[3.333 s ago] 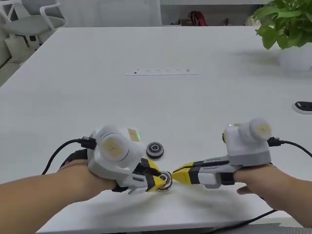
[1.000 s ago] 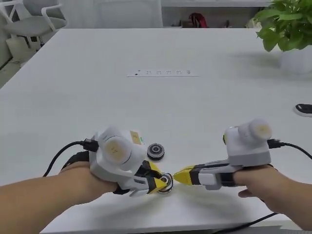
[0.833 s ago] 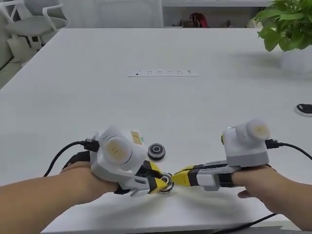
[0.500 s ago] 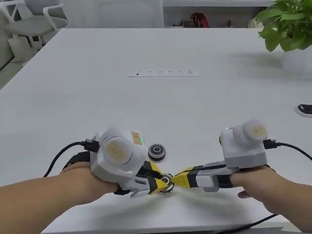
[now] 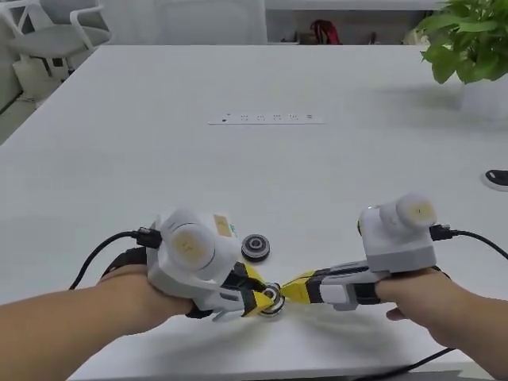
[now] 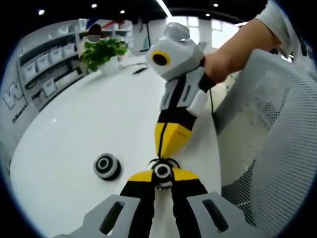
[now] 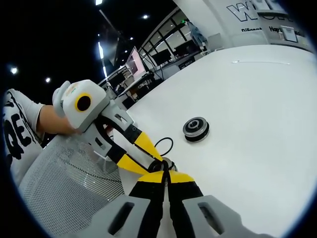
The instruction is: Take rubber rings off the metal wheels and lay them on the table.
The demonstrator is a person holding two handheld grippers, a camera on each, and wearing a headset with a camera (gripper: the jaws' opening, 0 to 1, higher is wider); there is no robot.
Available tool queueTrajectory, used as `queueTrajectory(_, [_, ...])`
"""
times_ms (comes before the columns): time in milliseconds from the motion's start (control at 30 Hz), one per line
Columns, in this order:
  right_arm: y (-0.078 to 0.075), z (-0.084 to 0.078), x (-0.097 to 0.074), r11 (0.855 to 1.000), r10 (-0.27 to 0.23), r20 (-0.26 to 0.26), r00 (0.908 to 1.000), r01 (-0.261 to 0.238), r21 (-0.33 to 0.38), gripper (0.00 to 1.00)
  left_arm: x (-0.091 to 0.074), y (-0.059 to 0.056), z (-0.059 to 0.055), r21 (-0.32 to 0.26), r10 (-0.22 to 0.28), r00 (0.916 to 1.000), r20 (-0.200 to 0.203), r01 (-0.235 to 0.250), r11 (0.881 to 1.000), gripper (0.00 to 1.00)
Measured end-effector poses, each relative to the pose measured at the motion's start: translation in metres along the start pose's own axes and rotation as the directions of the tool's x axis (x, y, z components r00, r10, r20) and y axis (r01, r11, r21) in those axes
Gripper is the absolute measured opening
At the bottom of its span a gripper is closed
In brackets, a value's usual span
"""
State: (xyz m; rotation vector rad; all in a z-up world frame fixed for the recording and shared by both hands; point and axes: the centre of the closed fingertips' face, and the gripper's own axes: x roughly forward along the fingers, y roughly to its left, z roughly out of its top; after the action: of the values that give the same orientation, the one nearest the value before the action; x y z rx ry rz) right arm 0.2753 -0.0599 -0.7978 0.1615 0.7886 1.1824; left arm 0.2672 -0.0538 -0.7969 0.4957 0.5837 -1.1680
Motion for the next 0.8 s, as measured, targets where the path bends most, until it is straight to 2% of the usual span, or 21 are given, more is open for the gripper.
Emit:
queueTrajectory(367, [0.006,0.004,-0.001,0.997,0.037,0.04,0.9985,-0.04,0.068,0.0,0.0,0.0,0.0,0.001,0.001,1.0,-0.001,-0.001,1.0,0.12])
queueTrajectory(533, [0.012,0.006,0.001,0.996,0.062,0.049,0.9968,-0.065,0.066,0.0,0.0,0.0,0.0,0.0,0.001,1.0,0.0,-0.001,1.0,0.12])
queueTrajectory(667, [0.022,0.009,0.001,0.992,0.103,0.063,0.9926,-0.108,0.068,0.0,0.0,0.0,0.0,0.0,0.002,1.0,0.0,-0.002,1.0,0.12])
queueTrajectory(800, [0.021,0.011,0.0,0.992,0.1,0.07,0.9925,-0.105,0.069,0.0,0.0,0.0,0.0,-0.002,0.003,1.0,0.001,-0.003,1.0,0.12])
